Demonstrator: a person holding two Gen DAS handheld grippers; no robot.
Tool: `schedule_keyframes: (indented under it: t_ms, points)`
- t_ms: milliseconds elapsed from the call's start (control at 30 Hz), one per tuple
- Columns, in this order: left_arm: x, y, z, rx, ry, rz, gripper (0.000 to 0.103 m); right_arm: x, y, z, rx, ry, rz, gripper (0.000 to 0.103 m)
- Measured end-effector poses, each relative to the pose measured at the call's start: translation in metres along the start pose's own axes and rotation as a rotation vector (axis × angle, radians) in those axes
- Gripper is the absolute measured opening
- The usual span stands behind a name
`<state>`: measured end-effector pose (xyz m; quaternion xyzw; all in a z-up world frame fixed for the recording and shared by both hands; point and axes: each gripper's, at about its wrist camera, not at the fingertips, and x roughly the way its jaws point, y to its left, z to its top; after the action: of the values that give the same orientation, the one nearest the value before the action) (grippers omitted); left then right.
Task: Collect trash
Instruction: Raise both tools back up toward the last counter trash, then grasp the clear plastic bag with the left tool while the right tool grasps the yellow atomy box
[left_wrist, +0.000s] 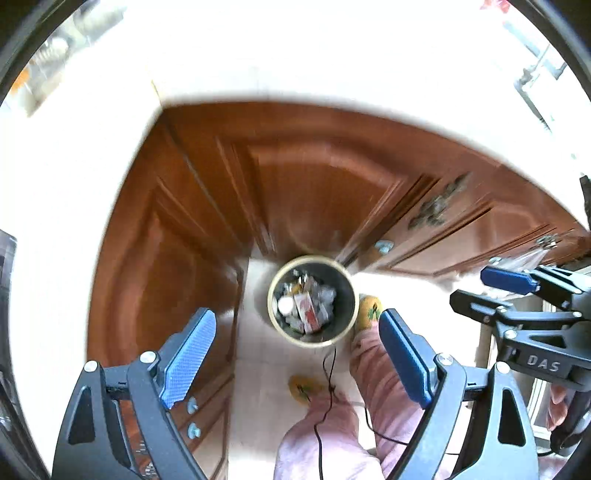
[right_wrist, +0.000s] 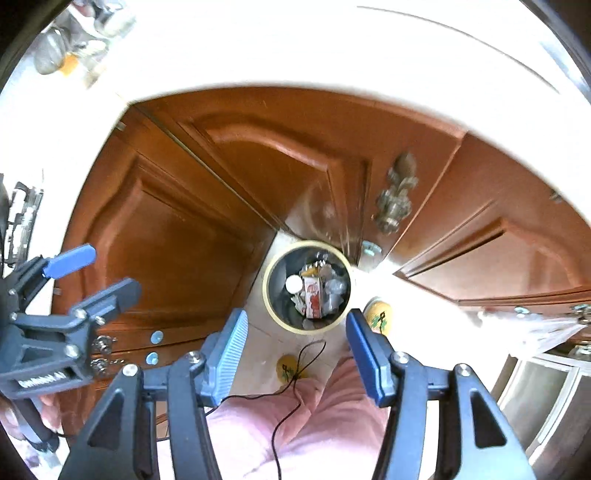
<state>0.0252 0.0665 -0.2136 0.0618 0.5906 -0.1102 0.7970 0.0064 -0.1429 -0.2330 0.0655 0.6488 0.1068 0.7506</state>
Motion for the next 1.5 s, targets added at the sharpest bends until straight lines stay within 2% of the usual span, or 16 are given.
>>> schedule_keyframes:
  t_ms: [300,467,633,733,867,967,1133,1333,1500]
  points:
    - [-0.098,0.003,0.024,0.012,-0.163,-0.052,0.09,-0.066,0.02,0.001,-0.071,-0.125,-0.056,0.056]
    - [-0.143,-0.006,0.047,0.049,-0.264,-0.057,0.091,-0.111,0.028,0.011,-0.071,-0.2,-0.051,0.056]
    - [-0.18,-0.013,0.076,0.058,-0.356,-0.069,0.097,-0.156,0.023,0.037,-0.076,-0.255,-0.051,0.056]
    - [-0.198,-0.021,0.101,0.088,-0.405,-0.026,0.098,-0.185,0.014,0.061,-0.074,-0.296,-0.047,0.056]
    - [-0.207,-0.027,0.141,0.106,-0.429,0.031,0.1,-0.221,-0.009,0.105,-0.066,-0.341,-0.017,0.056]
    - [-0.212,-0.034,0.186,0.101,-0.431,0.047,0.1,-0.242,-0.027,0.142,-0.061,-0.37,-0.009,0.056]
    - [-0.207,-0.054,0.264,0.121,-0.423,0.1,0.102,-0.271,-0.057,0.223,-0.078,-0.413,-0.015,0.056]
    - [-0.163,-0.063,0.369,0.074,-0.331,0.117,0.102,-0.278,-0.087,0.327,-0.097,-0.423,0.024,0.058]
    - [-0.097,-0.056,0.438,0.004,-0.235,0.125,0.102,-0.242,-0.118,0.415,-0.065,-0.378,0.085,0.06]
